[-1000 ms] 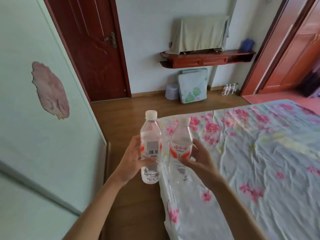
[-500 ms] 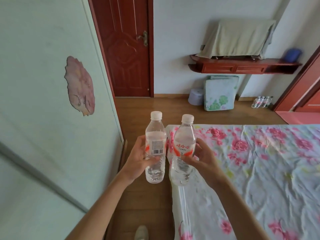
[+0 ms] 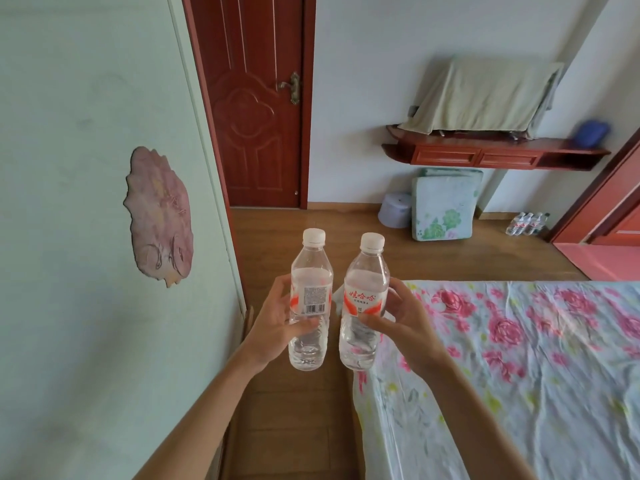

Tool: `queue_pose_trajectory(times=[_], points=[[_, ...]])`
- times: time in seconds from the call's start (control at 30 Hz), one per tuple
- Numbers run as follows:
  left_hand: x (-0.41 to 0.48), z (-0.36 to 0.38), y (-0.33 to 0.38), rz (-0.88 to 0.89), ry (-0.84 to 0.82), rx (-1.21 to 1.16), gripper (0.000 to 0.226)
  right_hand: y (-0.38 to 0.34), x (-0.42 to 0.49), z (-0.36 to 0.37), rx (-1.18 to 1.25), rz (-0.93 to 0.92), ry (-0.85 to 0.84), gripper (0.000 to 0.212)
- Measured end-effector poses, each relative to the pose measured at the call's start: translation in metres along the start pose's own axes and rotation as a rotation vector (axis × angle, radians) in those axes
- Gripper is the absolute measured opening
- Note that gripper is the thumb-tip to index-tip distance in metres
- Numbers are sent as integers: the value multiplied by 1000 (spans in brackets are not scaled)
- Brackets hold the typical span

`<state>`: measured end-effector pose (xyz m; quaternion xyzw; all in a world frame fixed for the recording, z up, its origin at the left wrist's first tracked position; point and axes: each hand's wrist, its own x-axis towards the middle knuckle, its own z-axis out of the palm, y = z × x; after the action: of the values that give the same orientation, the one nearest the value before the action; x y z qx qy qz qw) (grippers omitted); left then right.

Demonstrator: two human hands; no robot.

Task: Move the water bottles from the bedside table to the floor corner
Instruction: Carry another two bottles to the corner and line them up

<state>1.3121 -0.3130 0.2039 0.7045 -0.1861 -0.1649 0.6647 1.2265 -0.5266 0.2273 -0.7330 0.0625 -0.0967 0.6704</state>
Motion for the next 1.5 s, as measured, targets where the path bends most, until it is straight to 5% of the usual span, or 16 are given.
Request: queue_pose_trajectory(times=[1.5], points=[[487, -140, -17, 10, 42, -15, 67, 32, 525, 4, 62, -30, -36, 56]])
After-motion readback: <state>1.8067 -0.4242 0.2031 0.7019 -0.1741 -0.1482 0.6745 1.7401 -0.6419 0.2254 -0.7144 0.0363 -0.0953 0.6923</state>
